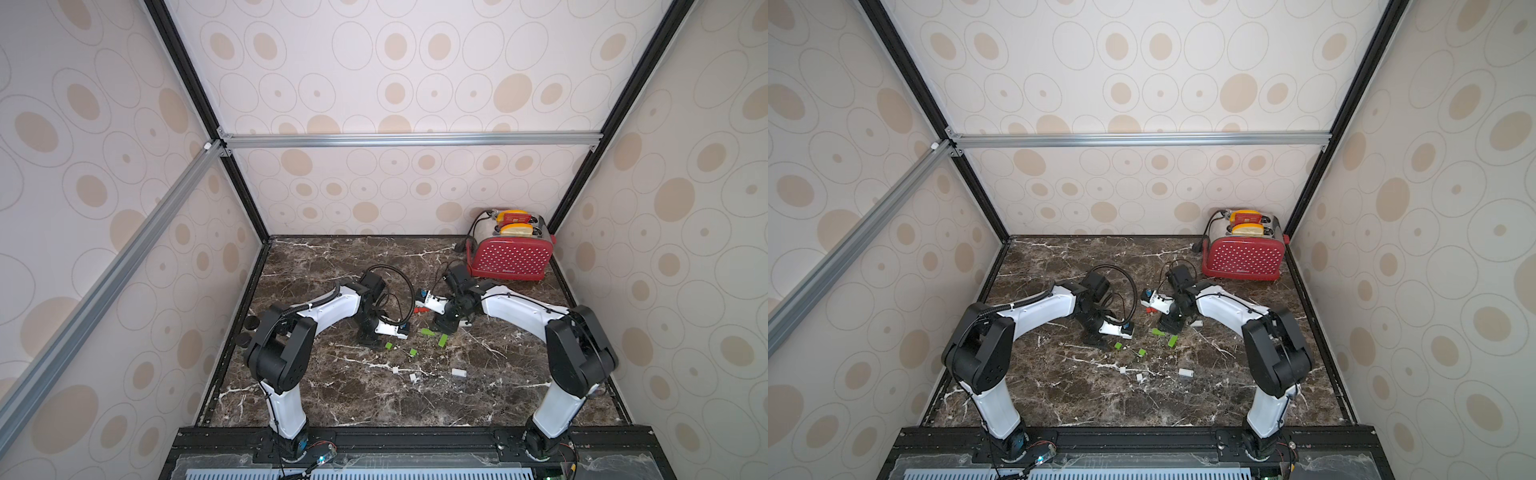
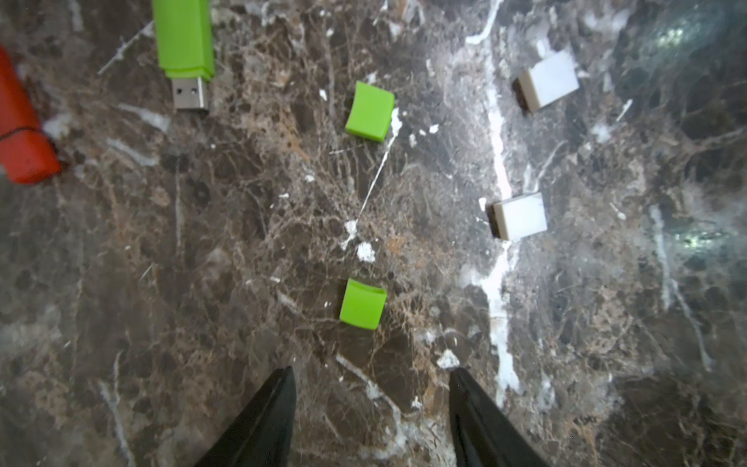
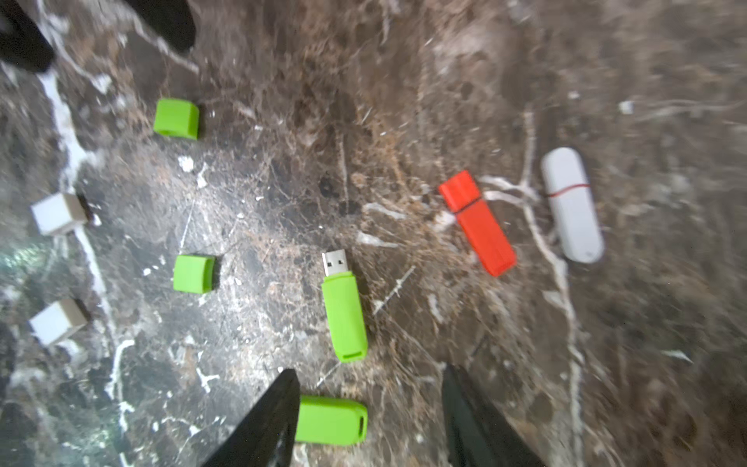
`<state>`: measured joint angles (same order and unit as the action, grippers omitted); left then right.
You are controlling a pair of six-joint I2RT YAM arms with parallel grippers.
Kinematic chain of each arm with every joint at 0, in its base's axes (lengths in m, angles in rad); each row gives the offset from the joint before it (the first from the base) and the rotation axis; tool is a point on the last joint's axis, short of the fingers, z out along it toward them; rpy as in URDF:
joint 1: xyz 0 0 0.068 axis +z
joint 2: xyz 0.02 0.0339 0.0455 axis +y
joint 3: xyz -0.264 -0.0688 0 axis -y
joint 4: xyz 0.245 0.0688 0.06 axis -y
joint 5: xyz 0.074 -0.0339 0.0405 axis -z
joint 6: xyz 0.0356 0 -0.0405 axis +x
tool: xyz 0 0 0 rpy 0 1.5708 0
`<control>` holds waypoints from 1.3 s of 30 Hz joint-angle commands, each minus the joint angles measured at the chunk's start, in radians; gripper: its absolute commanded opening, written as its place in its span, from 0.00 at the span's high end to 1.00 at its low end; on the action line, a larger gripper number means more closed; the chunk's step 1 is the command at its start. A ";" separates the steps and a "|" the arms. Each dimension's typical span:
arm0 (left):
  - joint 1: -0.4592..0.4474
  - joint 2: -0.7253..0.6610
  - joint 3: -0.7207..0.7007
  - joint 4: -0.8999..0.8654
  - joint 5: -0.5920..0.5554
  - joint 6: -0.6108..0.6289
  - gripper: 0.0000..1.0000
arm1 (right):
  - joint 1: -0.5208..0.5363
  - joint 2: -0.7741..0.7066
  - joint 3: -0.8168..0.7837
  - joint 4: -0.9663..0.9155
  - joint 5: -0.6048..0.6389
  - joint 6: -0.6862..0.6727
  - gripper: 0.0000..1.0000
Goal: Close the usb drive cover
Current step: Place the USB drive at the center of the board, then pick up the cover from the center of the board.
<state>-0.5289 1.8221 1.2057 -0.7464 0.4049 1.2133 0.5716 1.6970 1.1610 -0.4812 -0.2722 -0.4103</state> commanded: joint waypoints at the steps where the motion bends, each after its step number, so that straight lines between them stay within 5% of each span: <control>1: -0.027 0.030 0.034 0.010 -0.017 0.071 0.40 | -0.063 -0.124 -0.053 0.069 -0.042 0.188 0.40; 7: -0.043 0.047 0.009 0.042 -0.039 0.089 0.46 | -0.126 -0.350 -0.230 0.202 -0.111 0.390 0.37; 14: -0.043 0.054 -0.016 0.061 -0.056 0.100 0.53 | -0.132 -0.453 -0.319 0.198 -0.084 0.496 0.32; 39: -0.083 0.089 -0.052 0.104 -0.133 0.098 0.69 | -0.140 -0.454 -0.353 0.232 -0.087 0.590 0.36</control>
<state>-0.5987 1.8713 1.1805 -0.6514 0.3058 1.2953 0.4355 1.2461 0.8249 -0.2584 -0.3458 0.1616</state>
